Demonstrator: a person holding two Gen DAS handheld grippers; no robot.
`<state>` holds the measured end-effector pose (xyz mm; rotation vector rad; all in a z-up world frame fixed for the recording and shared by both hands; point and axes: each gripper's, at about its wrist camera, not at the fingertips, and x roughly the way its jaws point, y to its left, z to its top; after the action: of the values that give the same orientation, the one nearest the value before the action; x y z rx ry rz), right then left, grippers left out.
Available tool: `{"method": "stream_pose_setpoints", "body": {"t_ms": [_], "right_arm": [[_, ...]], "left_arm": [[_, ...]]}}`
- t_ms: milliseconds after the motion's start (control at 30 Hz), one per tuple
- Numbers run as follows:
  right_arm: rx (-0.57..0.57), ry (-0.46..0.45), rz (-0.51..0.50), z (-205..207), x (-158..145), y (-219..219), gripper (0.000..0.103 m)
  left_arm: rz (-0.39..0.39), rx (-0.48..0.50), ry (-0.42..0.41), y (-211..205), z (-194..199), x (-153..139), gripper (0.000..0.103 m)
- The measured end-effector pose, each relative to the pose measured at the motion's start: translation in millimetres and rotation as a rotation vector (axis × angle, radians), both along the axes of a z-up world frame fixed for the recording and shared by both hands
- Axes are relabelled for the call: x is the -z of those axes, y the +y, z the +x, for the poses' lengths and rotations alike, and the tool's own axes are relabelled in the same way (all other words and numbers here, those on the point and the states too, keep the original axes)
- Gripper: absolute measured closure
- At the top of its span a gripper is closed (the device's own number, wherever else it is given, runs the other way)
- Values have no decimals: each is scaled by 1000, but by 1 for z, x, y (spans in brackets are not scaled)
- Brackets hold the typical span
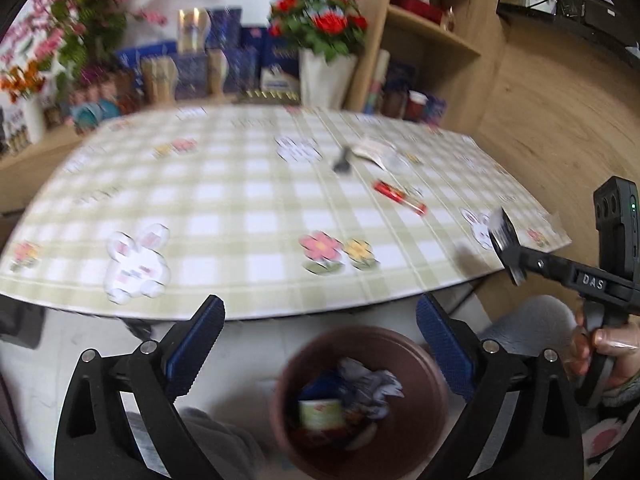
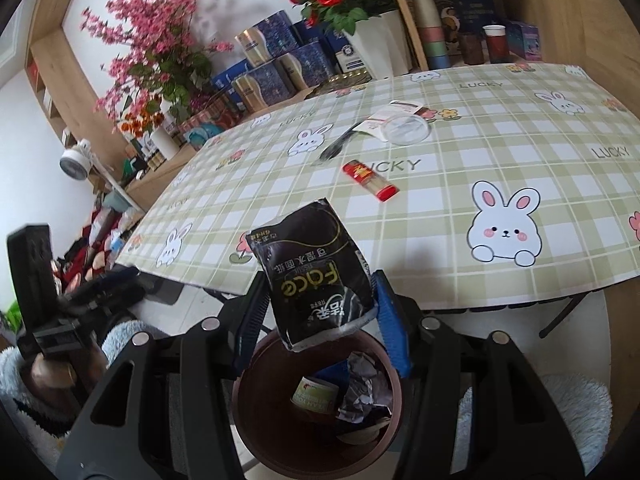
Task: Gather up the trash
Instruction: 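Lower the black tissue pack into the bin and open the right tool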
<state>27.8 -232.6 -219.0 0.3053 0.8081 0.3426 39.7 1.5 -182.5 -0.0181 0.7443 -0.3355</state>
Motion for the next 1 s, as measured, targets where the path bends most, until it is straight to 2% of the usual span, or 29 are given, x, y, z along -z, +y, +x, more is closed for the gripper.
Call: {"method": "stream_pose_setpoints", "body": {"t_ms": [167, 400, 833, 900, 1000], "right_arm": [[-43, 19, -48, -3, -1, 21, 49], [-99, 53, -125, -2, 1, 53, 49], [-116, 142, -222, 5, 21, 85, 46], [-113, 140, -226, 6, 20, 87, 38], [-116, 126, -229, 6, 18, 89, 34]], "left_arm": [[25, -39, -103, 24, -15, -10, 8], [-1, -50, -143, 39, -27, -3, 8], [-92, -61, -86, 62, -20, 10, 7], [-112, -74, -74, 67, -18, 12, 7], [-136, -90, -58, 72, -16, 14, 7]]}}
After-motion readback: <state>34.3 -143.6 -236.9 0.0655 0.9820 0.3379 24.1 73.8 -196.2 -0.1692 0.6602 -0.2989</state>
